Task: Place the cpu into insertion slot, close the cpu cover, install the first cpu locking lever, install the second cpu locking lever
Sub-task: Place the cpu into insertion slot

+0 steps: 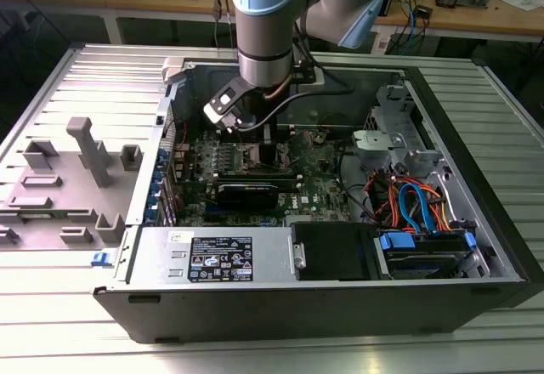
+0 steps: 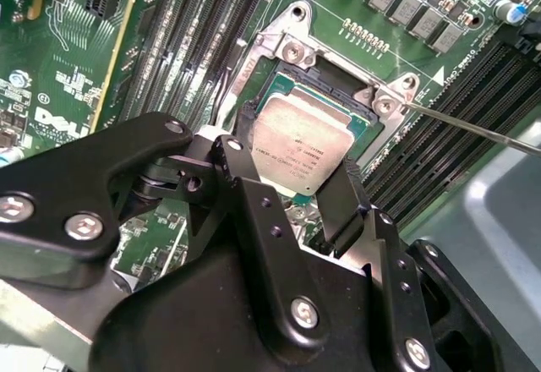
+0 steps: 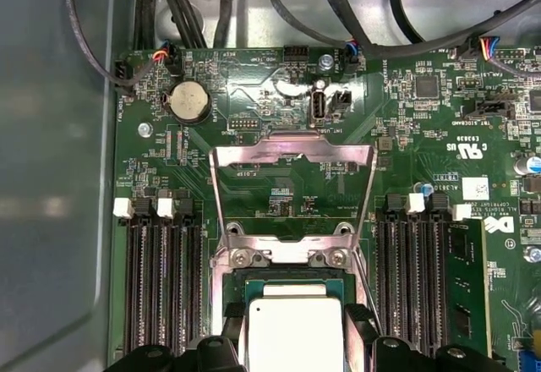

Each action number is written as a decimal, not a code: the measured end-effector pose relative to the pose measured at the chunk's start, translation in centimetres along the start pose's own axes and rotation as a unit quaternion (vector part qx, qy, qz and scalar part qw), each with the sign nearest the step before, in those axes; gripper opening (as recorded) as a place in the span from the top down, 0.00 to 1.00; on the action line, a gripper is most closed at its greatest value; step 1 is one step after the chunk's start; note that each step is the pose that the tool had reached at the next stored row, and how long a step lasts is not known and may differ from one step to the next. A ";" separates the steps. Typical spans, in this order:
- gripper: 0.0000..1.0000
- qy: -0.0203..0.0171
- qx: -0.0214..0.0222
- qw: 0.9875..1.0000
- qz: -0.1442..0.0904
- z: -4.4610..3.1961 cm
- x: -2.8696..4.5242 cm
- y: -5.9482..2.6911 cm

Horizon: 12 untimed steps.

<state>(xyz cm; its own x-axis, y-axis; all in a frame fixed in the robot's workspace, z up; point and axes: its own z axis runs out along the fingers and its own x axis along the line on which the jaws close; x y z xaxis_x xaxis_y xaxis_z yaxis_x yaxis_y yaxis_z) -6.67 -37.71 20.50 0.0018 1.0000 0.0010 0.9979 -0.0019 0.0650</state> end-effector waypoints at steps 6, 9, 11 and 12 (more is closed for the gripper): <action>0.46 0.000 0.000 1.000 0.000 0.41 0.02 -0.03; 0.46 0.000 0.000 1.000 0.001 0.44 0.02 -0.03; 0.46 0.000 0.000 1.000 0.001 0.44 0.02 -0.03; 0.46 0.000 0.000 1.000 0.001 0.44 0.02 -0.03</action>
<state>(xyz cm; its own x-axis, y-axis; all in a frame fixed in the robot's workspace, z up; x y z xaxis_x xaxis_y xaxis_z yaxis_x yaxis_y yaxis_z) -6.68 -37.69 20.05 0.0031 1.0000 0.0009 0.9979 -0.0032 0.0644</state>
